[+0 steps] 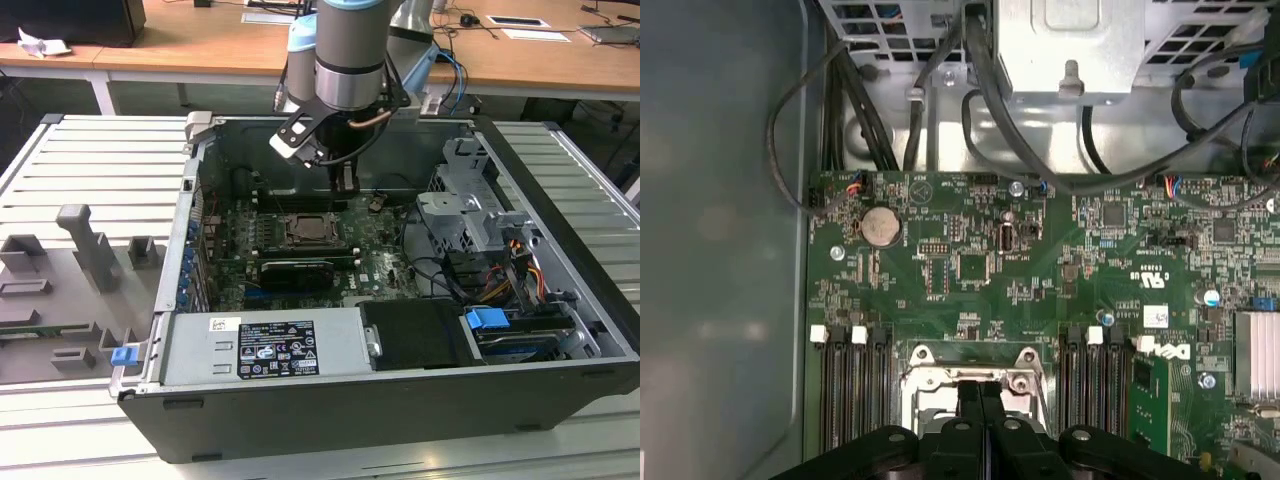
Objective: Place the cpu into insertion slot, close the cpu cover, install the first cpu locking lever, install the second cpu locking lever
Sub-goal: 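Close the cpu cover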
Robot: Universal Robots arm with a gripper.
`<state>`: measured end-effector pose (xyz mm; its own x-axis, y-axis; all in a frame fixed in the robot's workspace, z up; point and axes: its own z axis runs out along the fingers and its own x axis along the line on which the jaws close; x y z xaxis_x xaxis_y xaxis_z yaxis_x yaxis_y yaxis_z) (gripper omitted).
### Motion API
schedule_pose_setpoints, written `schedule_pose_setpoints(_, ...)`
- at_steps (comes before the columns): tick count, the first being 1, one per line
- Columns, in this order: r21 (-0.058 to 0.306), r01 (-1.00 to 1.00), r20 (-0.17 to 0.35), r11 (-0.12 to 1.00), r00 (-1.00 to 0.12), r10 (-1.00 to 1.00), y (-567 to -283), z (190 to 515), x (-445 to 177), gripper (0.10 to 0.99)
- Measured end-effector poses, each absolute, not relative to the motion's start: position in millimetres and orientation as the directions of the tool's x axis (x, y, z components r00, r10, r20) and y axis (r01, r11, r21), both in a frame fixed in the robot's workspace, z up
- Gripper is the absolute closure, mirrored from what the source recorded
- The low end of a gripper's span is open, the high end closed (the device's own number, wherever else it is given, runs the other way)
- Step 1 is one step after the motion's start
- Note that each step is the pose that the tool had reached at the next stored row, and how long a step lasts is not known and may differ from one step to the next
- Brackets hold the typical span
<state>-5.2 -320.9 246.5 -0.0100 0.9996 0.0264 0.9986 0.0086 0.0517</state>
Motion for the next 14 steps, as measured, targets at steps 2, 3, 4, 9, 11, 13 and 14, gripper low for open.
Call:
schedule_pose_setpoints(2, 0.052, 0.999, 0.027, 0.009, -0.010, 1.000, -321, 245, -7, 0.980)
schedule_pose_setpoints(3, 0.052, 0.999, 0.027, 0.009, -0.011, 1.000, -321, 243, -9, 0.980)
schedule_pose_setpoints(4, 0.052, 0.999, 0.028, 0.014, -0.015, 0.999, -321, 241, -11, 0.980)
schedule_pose_setpoints(9, 0.052, 0.998, 0.033, 0.030, -0.031, 0.999, -321, 237, -21, 0.980)
schedule_pose_setpoints(11, 0.052, 0.998, 0.033, 0.031, -0.033, 0.999, -321, 237, -27, 0.980)
schedule_pose_setpoints(13, 0.052, 0.998, 0.033, 0.033, -0.035, 0.999, -321, 237, -31, 0.980)
schedule_pose_setpoints(14, 0.052, 0.998, 0.033, 0.034, -0.035, 0.999, -321, 237, -33, 0.980)
